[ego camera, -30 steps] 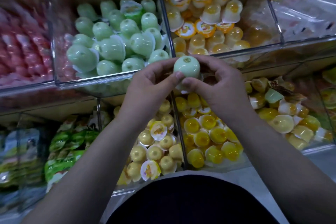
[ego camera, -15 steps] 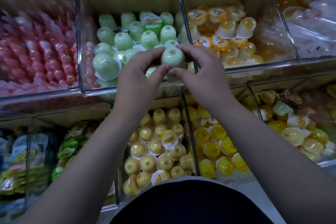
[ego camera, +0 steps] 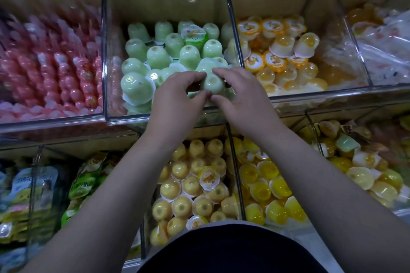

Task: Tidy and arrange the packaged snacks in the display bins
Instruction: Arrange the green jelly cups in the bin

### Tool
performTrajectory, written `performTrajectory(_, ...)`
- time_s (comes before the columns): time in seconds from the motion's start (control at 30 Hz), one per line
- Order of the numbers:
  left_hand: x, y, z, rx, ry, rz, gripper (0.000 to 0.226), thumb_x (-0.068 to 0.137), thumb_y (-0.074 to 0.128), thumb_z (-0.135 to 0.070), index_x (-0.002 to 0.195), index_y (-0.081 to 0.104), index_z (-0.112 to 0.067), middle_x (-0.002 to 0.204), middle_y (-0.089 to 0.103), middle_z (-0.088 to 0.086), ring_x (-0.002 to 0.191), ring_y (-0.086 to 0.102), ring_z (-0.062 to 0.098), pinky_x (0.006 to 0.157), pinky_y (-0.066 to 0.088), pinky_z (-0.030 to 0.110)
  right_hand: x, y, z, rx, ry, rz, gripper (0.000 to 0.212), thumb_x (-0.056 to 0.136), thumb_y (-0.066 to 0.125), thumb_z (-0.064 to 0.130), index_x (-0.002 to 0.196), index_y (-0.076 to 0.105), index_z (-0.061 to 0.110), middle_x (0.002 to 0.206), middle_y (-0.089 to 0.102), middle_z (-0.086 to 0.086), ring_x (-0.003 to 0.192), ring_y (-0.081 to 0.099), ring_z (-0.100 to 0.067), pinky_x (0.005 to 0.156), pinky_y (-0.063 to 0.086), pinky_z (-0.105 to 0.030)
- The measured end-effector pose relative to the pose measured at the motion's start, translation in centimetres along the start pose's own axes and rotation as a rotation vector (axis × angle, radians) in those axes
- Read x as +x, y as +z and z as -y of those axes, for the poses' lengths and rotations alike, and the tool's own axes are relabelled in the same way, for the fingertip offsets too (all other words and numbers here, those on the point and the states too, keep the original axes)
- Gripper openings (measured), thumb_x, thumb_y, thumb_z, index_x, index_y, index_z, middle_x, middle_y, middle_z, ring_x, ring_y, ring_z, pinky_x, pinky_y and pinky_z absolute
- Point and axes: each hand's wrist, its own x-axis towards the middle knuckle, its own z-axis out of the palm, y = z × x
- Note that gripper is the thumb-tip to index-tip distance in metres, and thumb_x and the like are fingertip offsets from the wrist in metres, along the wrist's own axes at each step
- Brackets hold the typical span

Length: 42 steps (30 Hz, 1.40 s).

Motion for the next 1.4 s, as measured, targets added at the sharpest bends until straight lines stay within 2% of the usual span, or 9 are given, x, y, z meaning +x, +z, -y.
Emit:
performTrajectory(0.1,-0.2,-0.1,-0.3,-0.093,-0.057,-0.014,0.030,0.090,0.066,-0.015,0.120,0.067,-0.017,0.113,0.067,-0.004,0.102,0.063,0.004,0.095,0.050,0.026,-0.3,-0.1,0.4,0.079,-0.002,-0.041,0.046,0.091,0.061,0.025,0.134,0.056,0.010,0.131,0.057,-0.004,0.123,0.050,-0.021,0.105,0.040,-0.033)
performTrajectory(0.17,-0.7,-0.2,-0.8,-0.263,-0.093,-0.044,0.029,0.094,0.061,-0.014,0.122,0.066,-0.020,0.116,0.067,-0.007,0.105,0.062,0.000,0.093,0.049,0.019,-0.6,-0.5,0.8,0.216,0.038,-0.099,0.041,0.094,0.055,0.027,0.132,0.057,0.012,0.132,0.059,-0.001,0.125,0.050,-0.013,0.105,0.039,-0.026)
performTrajectory(0.23,-1.3,-0.2,-1.3,-0.418,-0.101,-0.059,0.030,0.097,0.055,-0.013,0.126,0.062,-0.021,0.121,0.065,-0.010,0.112,0.059,-0.005,0.095,0.047,0.014,-1.0,-0.8,1.1,0.376,0.077,-0.150,0.041,0.096,0.049,0.032,0.131,0.058,0.014,0.131,0.060,0.003,0.124,0.052,-0.007,0.105,0.042,-0.026)
performTrajectory(0.37,-2.0,0.5,-2.1,-0.637,-0.100,-0.045,0.031,0.102,0.044,-0.013,0.127,0.058,-0.024,0.127,0.063,-0.010,0.120,0.056,-0.001,0.103,0.043,0.023,-1.9,-1.3,1.6,0.664,0.093,-0.201,0.043,0.097,0.044,0.030,0.130,0.058,0.008,0.130,0.061,-0.001,0.124,0.054,-0.006,0.106,0.044,-0.029)
performTrajectory(0.47,-2.5,1.0,-2.9,-0.752,-0.122,0.009,0.031,0.104,0.038,-0.019,0.129,0.054,-0.028,0.128,0.061,-0.014,0.121,0.054,-0.004,0.101,0.043,0.020,-2.4,-1.8,1.7,0.761,0.089,-0.218,0.048,0.096,0.042,0.035,0.132,0.055,0.006,0.132,0.060,-0.004,0.126,0.054,-0.008,0.107,0.042,-0.027)
performTrajectory(0.7,-4.1,3.3,-4.2,-0.811,-0.127,0.111,0.039,0.092,0.035,-0.039,0.128,0.049,-0.035,0.127,0.059,-0.021,0.124,0.051,-0.006,0.103,0.038,0.020,-4.3,-3.1,0.7,0.923,0.136,-0.224,0.054,0.090,0.042,0.050,0.132,0.051,0.017,0.133,0.059,0.001,0.125,0.053,-0.002,0.098,0.041,-0.013)
performTrajectory(0.97,-5.6,7.4,-5.7,-0.822,-0.156,0.159,0.040,0.091,0.033,-0.040,0.128,0.049,-0.034,0.128,0.059,-0.018,0.123,0.052,-0.005,0.102,0.039,0.022,-7.0,-4.9,-2.6,0.971,0.188,-0.265,0.058,0.083,0.041,0.053,0.128,0.053,0.018,0.131,0.061,0.001,0.122,0.055,-0.001,0.099,0.041,-0.013)
performTrajectory(1.13,-6.3,10.4,-6.9,-0.837,-0.206,0.189,0.040,0.088,0.035,-0.041,0.124,0.052,-0.032,0.129,0.060,-0.015,0.121,0.054,-0.004,0.099,0.040,0.019,-8.8,-6.2,-5.4,0.982,0.238,-0.292,0.048,0.083,0.042,0.052,0.120,0.055,0.024,0.127,0.062,0.002,0.122,0.056,-0.003,0.102,0.042,-0.020)
performTrajectory(1.4,-6.8,15.7,-8.9,-0.816,-0.254,0.249,0.041,0.090,0.033,-0.041,0.123,0.055,-0.031,0.127,0.062,-0.014,0.121,0.055,-0.002,0.101,0.041,0.022,-11.0,-8.7,-10.1,0.967,0.325,-0.315,0.058,0.083,0.041,0.053,0.126,0.056,0.017,0.130,0.062,0.000,0.122,0.056,-0.003,0.095,0.042,-0.013)
